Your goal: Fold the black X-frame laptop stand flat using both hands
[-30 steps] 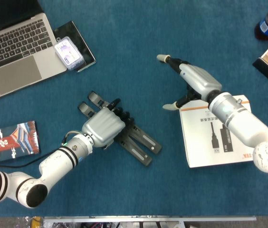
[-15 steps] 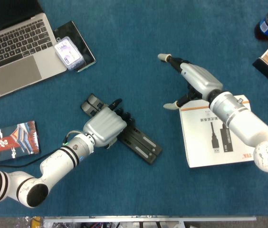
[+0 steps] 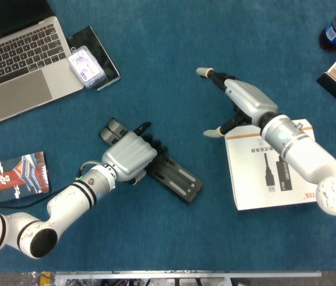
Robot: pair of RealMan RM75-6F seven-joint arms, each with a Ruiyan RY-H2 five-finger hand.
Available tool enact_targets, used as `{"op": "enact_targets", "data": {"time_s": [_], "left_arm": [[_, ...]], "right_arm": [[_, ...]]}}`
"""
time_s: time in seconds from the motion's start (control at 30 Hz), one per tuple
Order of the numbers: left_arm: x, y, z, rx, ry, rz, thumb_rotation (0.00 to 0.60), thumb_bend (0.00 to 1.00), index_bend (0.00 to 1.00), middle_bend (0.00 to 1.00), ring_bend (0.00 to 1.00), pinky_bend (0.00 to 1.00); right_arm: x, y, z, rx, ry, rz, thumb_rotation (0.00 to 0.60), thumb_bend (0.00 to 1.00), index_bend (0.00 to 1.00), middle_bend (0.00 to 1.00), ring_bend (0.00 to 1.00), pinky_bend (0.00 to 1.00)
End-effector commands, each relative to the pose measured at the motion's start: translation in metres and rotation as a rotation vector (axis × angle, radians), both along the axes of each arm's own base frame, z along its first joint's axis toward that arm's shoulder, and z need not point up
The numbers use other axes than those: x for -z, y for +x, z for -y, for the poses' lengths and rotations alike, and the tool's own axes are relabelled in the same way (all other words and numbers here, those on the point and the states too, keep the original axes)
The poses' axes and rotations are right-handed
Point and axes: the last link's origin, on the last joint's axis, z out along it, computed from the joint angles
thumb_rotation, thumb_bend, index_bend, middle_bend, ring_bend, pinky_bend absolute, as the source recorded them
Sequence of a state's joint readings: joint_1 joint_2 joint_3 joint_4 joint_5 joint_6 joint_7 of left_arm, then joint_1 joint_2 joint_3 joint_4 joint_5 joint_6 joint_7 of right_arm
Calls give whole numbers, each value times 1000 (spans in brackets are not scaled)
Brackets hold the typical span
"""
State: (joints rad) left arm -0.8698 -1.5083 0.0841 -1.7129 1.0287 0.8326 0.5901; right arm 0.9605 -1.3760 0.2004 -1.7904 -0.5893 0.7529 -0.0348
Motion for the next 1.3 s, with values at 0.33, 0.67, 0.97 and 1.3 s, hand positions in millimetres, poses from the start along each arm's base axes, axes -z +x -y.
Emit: {"op": "enact_targets", "data": {"time_s": [0.33,0.67,0.97,1.3], "left_arm": [[-6,0,-1,-2,2,-14,600,432,0,12,0,0],[-31,-1,-9,-47,93,41,600,432,0,0,0,0],[-92,-34,-19,-144,317,147,600,432,0,0,0,0],[-152,-97,-9,-227,553,180,600,432,0,21,0,0]], "right_arm": [[-4,-1,1,8,-9,8,600,0,0,89,0,0],[-16,-11,1,19,-41,4,600,0,0,89,0,0],[-44,-40,-1,-14,-153,-56,600,0,0,68,0,0],[-78,-87,-18,-42,-323,-181,600,0,0,67,0,0]]}}
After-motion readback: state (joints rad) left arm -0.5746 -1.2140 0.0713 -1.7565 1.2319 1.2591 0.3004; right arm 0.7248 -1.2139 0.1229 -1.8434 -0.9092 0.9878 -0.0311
